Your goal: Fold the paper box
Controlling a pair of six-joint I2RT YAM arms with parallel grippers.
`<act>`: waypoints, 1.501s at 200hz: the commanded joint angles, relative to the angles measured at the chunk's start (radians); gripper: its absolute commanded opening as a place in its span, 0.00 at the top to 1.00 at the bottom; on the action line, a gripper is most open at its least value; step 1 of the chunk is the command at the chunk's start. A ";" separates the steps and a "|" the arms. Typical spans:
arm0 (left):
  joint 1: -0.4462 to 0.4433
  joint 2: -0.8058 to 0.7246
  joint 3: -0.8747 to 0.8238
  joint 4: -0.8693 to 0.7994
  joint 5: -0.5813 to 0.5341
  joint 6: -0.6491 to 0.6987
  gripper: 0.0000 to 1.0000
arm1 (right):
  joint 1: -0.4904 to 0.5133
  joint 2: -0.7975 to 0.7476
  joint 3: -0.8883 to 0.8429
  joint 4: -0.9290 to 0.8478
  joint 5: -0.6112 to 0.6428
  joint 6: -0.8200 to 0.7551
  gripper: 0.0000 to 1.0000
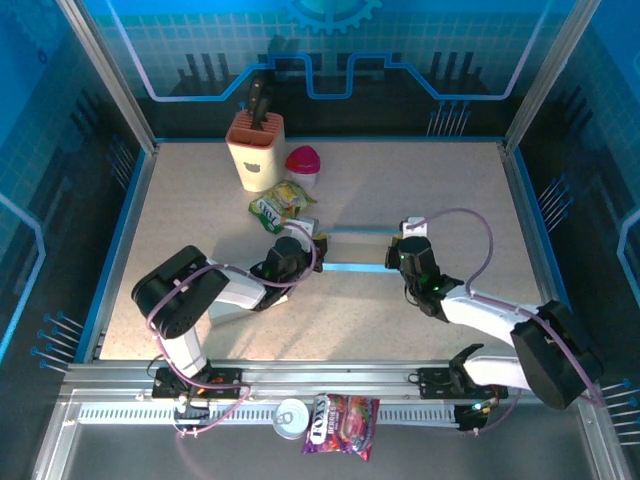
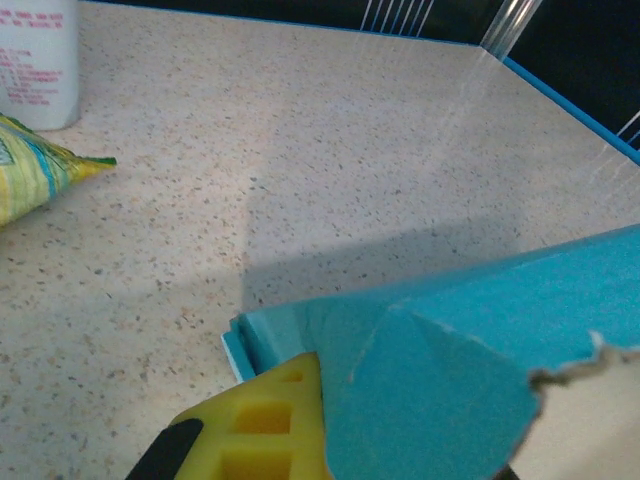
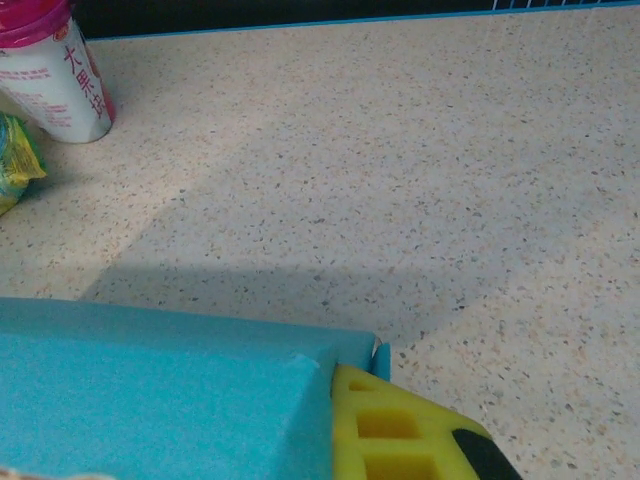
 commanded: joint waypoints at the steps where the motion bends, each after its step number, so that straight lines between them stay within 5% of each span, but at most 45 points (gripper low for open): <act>1: -0.054 0.022 -0.029 0.047 0.074 0.029 1.00 | 0.035 -0.059 0.030 -0.096 -0.048 0.065 0.92; 23: -0.056 0.008 -0.057 0.062 0.033 0.028 1.00 | 0.036 -0.111 0.060 -0.245 -0.069 0.117 0.80; 51: -0.063 -0.014 -0.049 0.021 0.004 0.048 1.00 | 0.045 -0.176 0.107 -0.427 -0.141 0.194 0.49; 83: -0.081 -0.015 -0.039 -0.009 -0.035 0.075 1.00 | 0.051 -0.277 0.138 -0.599 -0.244 0.297 0.33; 177: -0.111 -0.018 -0.037 -0.005 -0.122 0.084 1.00 | 0.039 -0.376 0.255 -0.869 -0.407 0.393 0.19; 250: -0.127 0.001 -0.055 0.043 -0.141 0.089 1.00 | 0.008 -0.458 0.335 -1.099 -0.380 0.567 0.12; 300: -0.153 0.034 -0.107 0.135 -0.159 0.062 1.00 | -0.143 -0.391 0.271 -0.960 -0.594 0.723 0.16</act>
